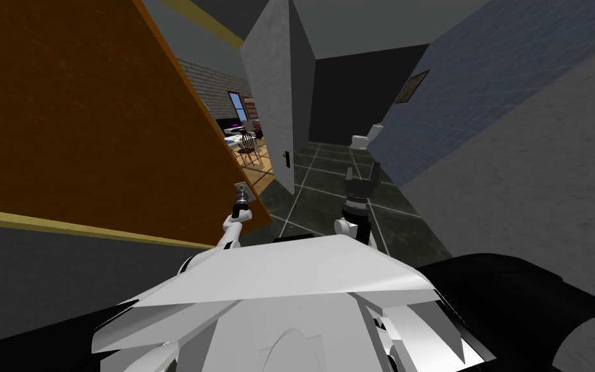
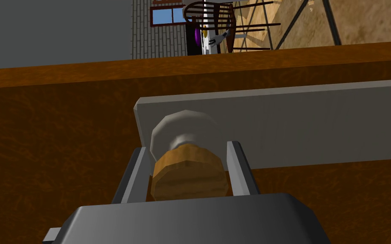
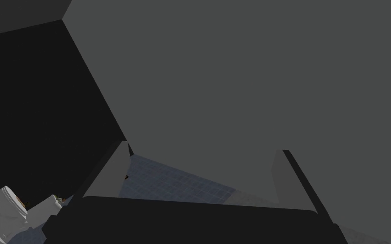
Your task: Pull the door open
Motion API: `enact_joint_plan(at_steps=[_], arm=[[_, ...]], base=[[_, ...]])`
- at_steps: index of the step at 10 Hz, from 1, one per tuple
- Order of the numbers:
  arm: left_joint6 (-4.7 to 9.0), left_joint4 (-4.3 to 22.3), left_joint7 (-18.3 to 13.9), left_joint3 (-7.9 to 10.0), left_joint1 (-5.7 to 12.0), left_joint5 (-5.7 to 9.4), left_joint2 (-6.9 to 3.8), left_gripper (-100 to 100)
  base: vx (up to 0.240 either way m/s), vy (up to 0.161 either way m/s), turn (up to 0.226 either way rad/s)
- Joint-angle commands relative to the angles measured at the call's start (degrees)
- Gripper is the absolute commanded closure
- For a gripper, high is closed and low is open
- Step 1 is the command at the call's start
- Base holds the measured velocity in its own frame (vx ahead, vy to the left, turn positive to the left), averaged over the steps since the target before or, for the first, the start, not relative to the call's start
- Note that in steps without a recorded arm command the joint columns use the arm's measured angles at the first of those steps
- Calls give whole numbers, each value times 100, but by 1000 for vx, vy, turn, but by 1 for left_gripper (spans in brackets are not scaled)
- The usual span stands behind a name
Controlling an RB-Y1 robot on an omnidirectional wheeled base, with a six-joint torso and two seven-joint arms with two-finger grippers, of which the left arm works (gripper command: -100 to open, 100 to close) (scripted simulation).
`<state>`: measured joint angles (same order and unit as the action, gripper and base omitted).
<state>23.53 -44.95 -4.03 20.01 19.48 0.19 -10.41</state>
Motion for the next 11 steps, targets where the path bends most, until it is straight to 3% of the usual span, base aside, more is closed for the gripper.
enact_joint_plan(at_steps=[1, 11], arm=[[10, 6, -53, -67, 0, -10, -23, 100], [84, 47, -446, -566, -3, -84, -199, 100]], base=[[-133, 20, -80], [-191, 62, -92]])
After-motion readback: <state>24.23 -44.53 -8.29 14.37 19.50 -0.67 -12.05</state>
